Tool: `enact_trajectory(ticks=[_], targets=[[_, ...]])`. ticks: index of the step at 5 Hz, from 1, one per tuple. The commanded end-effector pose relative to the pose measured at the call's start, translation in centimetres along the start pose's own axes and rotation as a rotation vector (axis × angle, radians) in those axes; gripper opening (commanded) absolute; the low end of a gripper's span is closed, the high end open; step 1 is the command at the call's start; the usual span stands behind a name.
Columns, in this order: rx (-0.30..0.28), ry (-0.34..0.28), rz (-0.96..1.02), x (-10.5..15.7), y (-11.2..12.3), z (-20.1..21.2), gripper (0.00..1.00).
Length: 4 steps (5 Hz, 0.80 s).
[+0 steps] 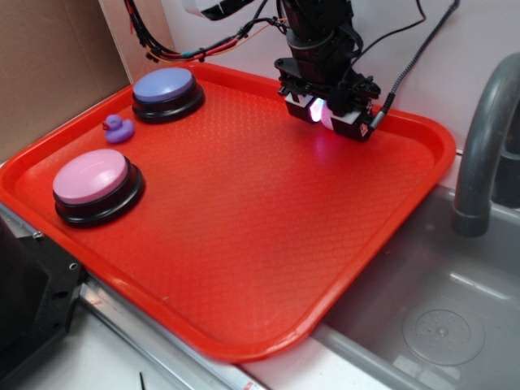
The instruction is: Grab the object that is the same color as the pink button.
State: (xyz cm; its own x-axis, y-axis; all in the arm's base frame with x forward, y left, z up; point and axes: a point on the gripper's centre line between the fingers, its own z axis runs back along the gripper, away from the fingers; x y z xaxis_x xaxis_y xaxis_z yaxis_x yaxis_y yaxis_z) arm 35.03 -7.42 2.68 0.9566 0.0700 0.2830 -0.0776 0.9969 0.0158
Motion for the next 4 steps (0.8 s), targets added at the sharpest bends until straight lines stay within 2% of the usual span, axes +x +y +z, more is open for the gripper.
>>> enact_trajectory(ticks=[1,2,3,4], targets=[[-0.036,0.032,0.043,-2.3,1.6,7.8,0.00],[-0.061,0.126,0.109,-5.0,4.0,12.0,0.00],[-0.042,0.171,0.150,-6.4,6.8,14.2,0.00],[-0.054,0.188,0.149,-7.5,8.4,15.0,0.00]])
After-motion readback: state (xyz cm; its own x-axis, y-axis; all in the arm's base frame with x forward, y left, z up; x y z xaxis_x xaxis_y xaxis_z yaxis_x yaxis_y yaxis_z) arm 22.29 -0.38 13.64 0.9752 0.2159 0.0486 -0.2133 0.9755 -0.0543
